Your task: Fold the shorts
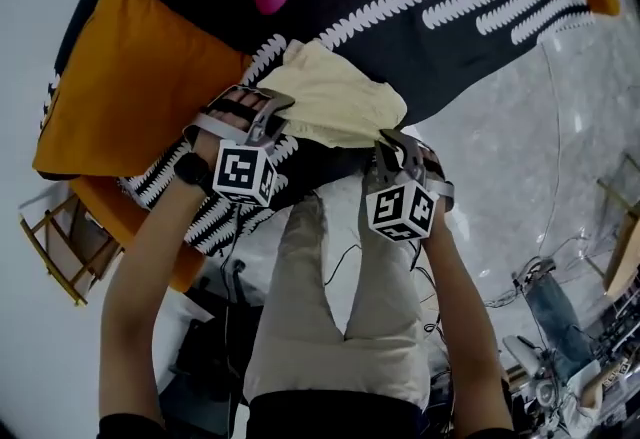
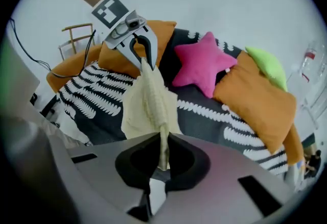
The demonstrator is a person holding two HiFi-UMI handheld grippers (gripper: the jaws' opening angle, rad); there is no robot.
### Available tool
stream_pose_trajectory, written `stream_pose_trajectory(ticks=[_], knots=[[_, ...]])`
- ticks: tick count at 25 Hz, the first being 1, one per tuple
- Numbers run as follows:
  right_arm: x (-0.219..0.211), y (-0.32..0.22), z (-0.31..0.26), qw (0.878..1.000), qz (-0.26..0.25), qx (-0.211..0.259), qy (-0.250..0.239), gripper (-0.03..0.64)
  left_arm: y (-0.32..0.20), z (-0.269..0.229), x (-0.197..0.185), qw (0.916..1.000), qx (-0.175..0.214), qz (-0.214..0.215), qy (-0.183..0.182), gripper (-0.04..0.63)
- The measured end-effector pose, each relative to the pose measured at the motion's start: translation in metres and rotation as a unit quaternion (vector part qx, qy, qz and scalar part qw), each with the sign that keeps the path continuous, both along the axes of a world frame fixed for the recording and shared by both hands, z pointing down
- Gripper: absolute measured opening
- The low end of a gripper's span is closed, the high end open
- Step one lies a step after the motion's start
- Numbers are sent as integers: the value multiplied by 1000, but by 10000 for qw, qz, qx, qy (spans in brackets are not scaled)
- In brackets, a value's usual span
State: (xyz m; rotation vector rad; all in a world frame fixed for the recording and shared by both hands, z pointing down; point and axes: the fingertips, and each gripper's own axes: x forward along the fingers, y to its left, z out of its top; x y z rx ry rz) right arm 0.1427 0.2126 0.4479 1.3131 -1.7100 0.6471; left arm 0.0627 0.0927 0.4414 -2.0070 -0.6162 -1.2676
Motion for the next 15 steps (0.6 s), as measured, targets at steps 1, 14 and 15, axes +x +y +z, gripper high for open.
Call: stream_pose_trajectory(ticks=[1, 14, 15], knots=[[16, -9, -13, 9999, -54, 75, 101, 23, -6, -13, 11, 9998, 76, -127, 131, 43], [73, -105, -67, 9512, -812, 1753, 2407, 25, -78, -65, 43, 9605, 1505, -1492, 1806, 48], [57, -95, -39, 9530, -1054, 1595, 2348, 25, -67, -43, 27, 9611, 1526, -1568, 1685, 48]])
